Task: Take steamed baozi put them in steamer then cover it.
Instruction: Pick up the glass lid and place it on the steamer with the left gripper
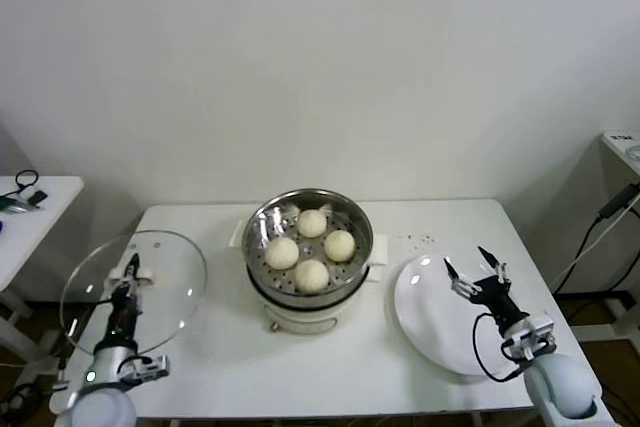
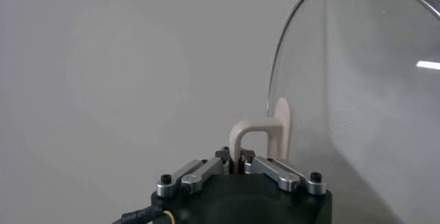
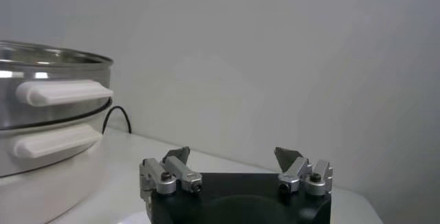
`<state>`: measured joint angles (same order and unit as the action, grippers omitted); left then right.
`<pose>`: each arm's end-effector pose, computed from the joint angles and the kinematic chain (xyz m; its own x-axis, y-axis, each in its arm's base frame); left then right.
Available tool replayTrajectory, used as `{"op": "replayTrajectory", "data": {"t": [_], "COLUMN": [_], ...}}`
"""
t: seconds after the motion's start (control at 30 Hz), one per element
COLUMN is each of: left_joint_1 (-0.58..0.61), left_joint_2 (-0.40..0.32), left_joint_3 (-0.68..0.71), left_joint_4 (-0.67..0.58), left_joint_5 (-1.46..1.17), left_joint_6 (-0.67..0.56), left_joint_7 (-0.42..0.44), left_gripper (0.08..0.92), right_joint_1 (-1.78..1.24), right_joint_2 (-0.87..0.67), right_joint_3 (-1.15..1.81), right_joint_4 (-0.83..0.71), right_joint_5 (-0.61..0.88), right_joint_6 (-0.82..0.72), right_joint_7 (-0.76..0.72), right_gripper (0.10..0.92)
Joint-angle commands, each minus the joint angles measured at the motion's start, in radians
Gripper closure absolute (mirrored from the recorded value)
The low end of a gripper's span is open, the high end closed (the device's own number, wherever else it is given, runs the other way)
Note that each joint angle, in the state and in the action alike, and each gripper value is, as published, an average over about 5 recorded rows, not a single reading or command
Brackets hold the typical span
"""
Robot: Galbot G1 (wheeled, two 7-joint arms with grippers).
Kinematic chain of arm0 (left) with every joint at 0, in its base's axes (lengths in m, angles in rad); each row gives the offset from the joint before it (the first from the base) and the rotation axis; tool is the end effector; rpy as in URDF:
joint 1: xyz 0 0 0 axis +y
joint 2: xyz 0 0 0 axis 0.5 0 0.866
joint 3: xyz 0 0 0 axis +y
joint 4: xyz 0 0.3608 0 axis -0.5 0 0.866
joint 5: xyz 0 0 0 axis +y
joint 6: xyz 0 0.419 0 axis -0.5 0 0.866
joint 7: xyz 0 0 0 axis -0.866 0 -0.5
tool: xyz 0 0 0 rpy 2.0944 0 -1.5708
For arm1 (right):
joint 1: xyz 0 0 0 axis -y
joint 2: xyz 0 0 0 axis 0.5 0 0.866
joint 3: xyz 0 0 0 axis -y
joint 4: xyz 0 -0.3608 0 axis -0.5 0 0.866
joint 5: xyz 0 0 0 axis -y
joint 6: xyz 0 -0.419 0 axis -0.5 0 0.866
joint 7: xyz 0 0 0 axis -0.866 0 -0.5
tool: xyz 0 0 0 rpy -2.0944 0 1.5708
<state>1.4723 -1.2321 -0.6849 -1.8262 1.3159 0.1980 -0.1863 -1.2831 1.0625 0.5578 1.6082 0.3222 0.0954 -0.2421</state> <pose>0.2743 0.1461 -0.3644 -0.9696 -0.2310 -0.0806 -0.0441 -0.1589 0.9863 0.3380 -0.1805 -0.3842 -0.9611 -0.2415 0.1343 -0.2613 0.9524 -0.1572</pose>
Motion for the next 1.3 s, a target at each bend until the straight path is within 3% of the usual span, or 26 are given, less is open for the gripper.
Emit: {"op": "replayTrajectory", "data": {"t": [0.03, 0.23, 0.47, 0.63, 0.8, 1.07, 1.3], "left_joint_1": [0.104, 0.005, -0.300, -0.461, -0.531, -0.596, -0.601], "left_joint_2": [0.126, 0.221, 0.269, 0.202, 0.094, -0.081, -0.170], "left_joint_3": [0.037, 0.194, 0.517, 0.684, 0.757, 0.815, 0.828], "left_joint_4": [-0.322, -0.375, -0.371, -0.324, -0.249, -0.139, -0.057], "left_joint_5": [-0.045, -0.067, 0.037, 0.096, 0.165, 0.238, 0.239], "left_joint_6": [0.260, 0.359, 0.481, 0.552, 0.575, 0.586, 0.587], "left_joint_7": [0.044, 0.141, 0.331, 0.481, 0.549, 0.583, 0.561], "left_gripper": [0.848, 0.848, 0.848, 0.848, 0.848, 0.848, 0.848], "right_joint_1": [0.052, 0.094, 0.127, 0.135, 0.135, 0.132, 0.127], "right_joint_2": [-0.015, -0.007, -0.004, -0.001, 0.000, -0.001, 0.002], "right_joint_3": [-0.042, -0.067, -0.079, -0.072, -0.065, -0.052, -0.039], "right_joint_4": [-0.038, -0.073, -0.110, -0.135, -0.158, -0.169, -0.178], "right_joint_5": [-0.009, -0.019, -0.028, -0.026, -0.028, -0.030, -0.034], "right_joint_6": [-0.001, -0.003, -0.005, 0.003, 0.013, 0.019, 0.026], "right_joint_7": [0.004, 0.001, -0.003, -0.009, -0.017, -0.022, -0.034], "right_gripper": [0.203, 0.203, 0.203, 0.203, 0.203, 0.203, 0.203]}}
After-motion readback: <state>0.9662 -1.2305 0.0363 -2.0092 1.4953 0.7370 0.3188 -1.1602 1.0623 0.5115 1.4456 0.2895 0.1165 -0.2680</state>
